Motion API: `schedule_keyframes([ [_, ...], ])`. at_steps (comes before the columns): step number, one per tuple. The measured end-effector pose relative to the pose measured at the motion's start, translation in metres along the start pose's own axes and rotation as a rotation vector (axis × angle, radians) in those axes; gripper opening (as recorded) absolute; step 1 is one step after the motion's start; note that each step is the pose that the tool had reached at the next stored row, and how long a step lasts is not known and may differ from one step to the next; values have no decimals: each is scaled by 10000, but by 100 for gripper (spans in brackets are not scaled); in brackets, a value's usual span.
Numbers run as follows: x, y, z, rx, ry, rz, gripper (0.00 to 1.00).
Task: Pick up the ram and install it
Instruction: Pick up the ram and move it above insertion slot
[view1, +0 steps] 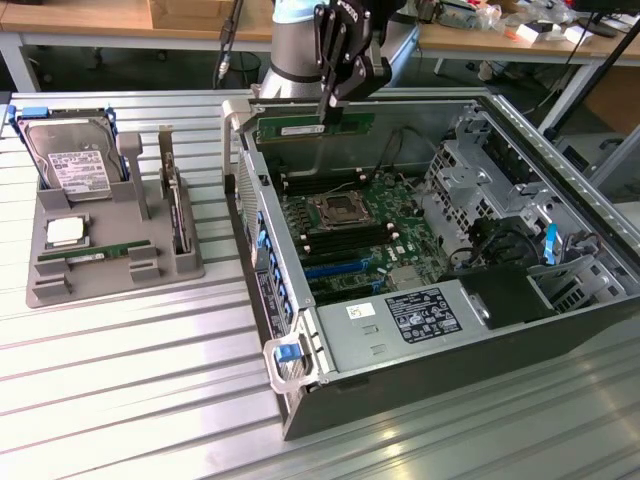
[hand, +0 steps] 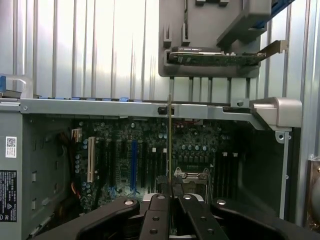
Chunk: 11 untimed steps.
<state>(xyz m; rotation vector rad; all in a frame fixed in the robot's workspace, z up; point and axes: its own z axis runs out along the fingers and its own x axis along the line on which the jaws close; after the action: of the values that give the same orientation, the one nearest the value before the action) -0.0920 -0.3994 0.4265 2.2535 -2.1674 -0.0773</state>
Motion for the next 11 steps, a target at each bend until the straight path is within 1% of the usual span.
schedule_keyframes([
  [4,3,-85,-2,0,-1,-1,12],
  [7,5,-123,-4,0,0,0,12],
  [9,7,-178,-5,0,1,0,12],
  [11,8,-197,-6,0,1,-1,12],
])
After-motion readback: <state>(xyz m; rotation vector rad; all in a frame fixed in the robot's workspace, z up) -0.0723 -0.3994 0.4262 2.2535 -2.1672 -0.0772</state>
